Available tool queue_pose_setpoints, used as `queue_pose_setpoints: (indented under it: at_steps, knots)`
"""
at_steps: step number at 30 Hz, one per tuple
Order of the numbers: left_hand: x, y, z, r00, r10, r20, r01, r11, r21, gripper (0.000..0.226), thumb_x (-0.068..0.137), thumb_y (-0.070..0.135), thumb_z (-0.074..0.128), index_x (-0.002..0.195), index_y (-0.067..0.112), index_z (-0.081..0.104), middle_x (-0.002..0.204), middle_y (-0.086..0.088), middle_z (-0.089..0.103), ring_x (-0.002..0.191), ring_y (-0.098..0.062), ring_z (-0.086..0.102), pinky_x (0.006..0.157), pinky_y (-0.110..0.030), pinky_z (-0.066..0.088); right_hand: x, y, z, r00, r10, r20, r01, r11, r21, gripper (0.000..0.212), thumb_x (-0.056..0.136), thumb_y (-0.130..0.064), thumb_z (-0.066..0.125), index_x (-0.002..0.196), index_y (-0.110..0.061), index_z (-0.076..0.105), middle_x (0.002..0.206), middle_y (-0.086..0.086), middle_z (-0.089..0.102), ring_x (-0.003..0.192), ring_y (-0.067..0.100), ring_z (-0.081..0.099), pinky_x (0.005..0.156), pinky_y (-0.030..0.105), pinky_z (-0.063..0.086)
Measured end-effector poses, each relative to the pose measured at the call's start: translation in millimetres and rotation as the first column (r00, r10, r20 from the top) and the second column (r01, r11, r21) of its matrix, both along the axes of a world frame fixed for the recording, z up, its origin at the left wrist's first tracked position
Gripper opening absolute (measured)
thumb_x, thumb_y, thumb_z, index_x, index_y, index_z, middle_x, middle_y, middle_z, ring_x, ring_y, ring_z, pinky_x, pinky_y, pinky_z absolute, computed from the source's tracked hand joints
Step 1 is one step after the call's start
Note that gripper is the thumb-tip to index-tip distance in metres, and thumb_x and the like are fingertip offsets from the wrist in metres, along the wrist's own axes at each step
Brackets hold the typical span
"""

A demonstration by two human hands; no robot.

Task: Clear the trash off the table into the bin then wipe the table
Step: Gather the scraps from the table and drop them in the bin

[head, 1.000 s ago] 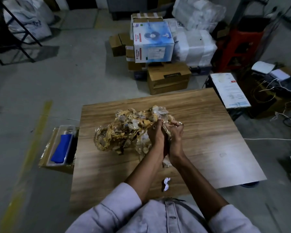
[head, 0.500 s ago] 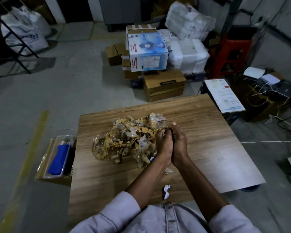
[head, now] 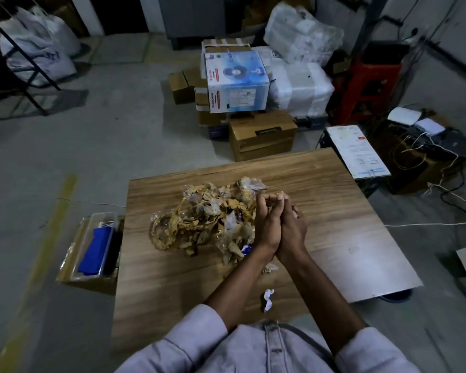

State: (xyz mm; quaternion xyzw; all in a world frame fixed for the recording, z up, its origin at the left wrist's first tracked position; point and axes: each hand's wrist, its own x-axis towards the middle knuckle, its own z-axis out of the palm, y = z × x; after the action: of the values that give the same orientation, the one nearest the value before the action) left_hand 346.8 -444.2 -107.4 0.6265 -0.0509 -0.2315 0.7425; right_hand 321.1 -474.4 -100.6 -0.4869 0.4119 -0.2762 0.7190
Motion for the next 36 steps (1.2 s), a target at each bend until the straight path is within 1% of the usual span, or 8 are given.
queue_pose_setpoints:
  at_steps: [4, 8, 13, 17, 25, 27, 31, 36]
  knots:
    - [-5.9, 13.4, 4.6, 0.995, 0.008, -0.103, -0.026, 0.984, -0.178, 0.033, 0.1, 0.029, 0.062, 0.126, 0.015, 0.047, 0.109, -0.002, 0.068, 0.09, -0.012, 0.069, 0.071, -0.025, 0.057, -3.0, 2.0, 0.8, 1.0, -0.012, 0.011, 0.012, 1.0, 0.007, 0.026, 0.102, -0.023, 0.062, 0.107, 0.001, 0.07, 0.093, 0.017, 0.076, 0.087, 0.033, 0.075, 0.074, 0.039, 0.06]
    - [1.4, 30.6, -5.4, 0.925, 0.029, -0.38, -0.144, 0.95, -0.277, 0.062, 0.082, 0.073, 0.063, 0.134, 0.041, 0.055, 0.14, -0.001, 0.06, 0.121, -0.025, 0.062, 0.091, -0.049, 0.057, -10.3, -2.9, 12.5, 0.996, -0.058, 0.066, 0.05, 0.991, 0.124, 0.025, 0.099, -0.024, 0.066, 0.112, -0.004, 0.066, 0.087, 0.009, 0.073, 0.069, 0.017, 0.072, 0.056, 0.028, 0.057]
    - [30.2, 48.4, -16.2, 0.773, 0.239, -0.588, -0.414, 0.892, -0.183, 0.091, 0.056, 0.069, 0.086, 0.135, 0.037, 0.054, 0.128, -0.021, 0.064, 0.108, -0.039, 0.068, 0.088, -0.058, 0.056, -40.6, -19.5, 15.9, 0.988, 0.097, 0.123, -0.118, 0.976, 0.183, 0.04, 0.096, -0.025, 0.069, 0.121, 0.005, 0.062, 0.098, 0.019, 0.07, 0.07, 0.023, 0.07, 0.052, 0.028, 0.054]
    - [23.4, 51.5, 2.6, 0.839, 0.152, -0.523, -0.263, 0.954, -0.144, 0.025, 0.094, 0.037, 0.067, 0.108, 0.017, 0.07, 0.106, -0.011, 0.076, 0.095, -0.026, 0.073, 0.099, -0.046, 0.055, -65.3, -21.7, 14.0, 0.962, 0.251, 0.111, -0.263, 0.958, 0.114, 0.048, 0.087, -0.033, 0.072, 0.116, 0.005, 0.068, 0.102, 0.02, 0.074, 0.081, 0.027, 0.072, 0.065, 0.032, 0.058]
    - [-48.9, 10.5, 17.4, 0.921, -0.217, -0.323, 0.193, 0.976, -0.104, 0.037, 0.092, 0.06, 0.06, 0.109, 0.03, 0.074, 0.107, 0.006, 0.076, 0.103, -0.017, 0.072, 0.09, -0.046, 0.057, -70.5, -12.1, 12.2, 0.995, 0.04, -0.093, -0.05, 0.992, -0.114, 0.021, 0.1, -0.029, 0.062, 0.102, -0.013, 0.075, 0.095, 0.012, 0.076, 0.085, 0.028, 0.072, 0.055, 0.027, 0.052]
    - [-55.1, 3.6, 22.2, 0.902, -0.278, -0.331, 0.231, 0.957, -0.177, 0.026, 0.096, 0.051, 0.059, 0.105, 0.032, 0.073, 0.102, 0.013, 0.076, 0.096, -0.004, 0.071, 0.088, -0.039, 0.056, -72.0, -14.5, 8.6, 0.996, -0.053, -0.072, 0.039, 0.981, -0.189, 0.02, 0.101, -0.025, 0.06, 0.094, -0.014, 0.075, 0.098, 0.012, 0.071, 0.088, 0.016, 0.068, 0.069, 0.028, 0.051]
    - [-67.3, -10.6, 29.1, 0.909, -0.317, -0.27, 0.261, 0.939, -0.223, 0.023, 0.1, 0.035, 0.061, 0.11, 0.016, 0.068, 0.106, 0.001, 0.072, 0.097, -0.01, 0.069, 0.088, -0.031, 0.054, -75.0, -26.1, 12.5, 0.987, -0.154, -0.047, 0.133, 0.944, -0.301, 0.022, 0.107, -0.015, 0.047, 0.107, -0.009, 0.068, 0.11, 0.02, 0.058, 0.084, -0.017, 0.049, 0.068, 0.001, 0.036]
    - [-84.5, -43.1, 28.3, 0.899, -0.108, -0.425, 0.034, 0.983, -0.179, 0.028, 0.095, 0.02, 0.068, 0.111, -0.003, 0.07, 0.098, -0.013, 0.077, 0.085, -0.025, 0.076, 0.071, -0.032, 0.061, -81.3, -54.9, 14.6, 0.958, -0.267, 0.101, 0.281, 0.947, -0.158, 0.027, 0.103, -0.035, 0.05, 0.094, -0.02, 0.071, 0.111, 0.022, 0.065, 0.1, 0.023, 0.064, 0.09, 0.036, 0.053]
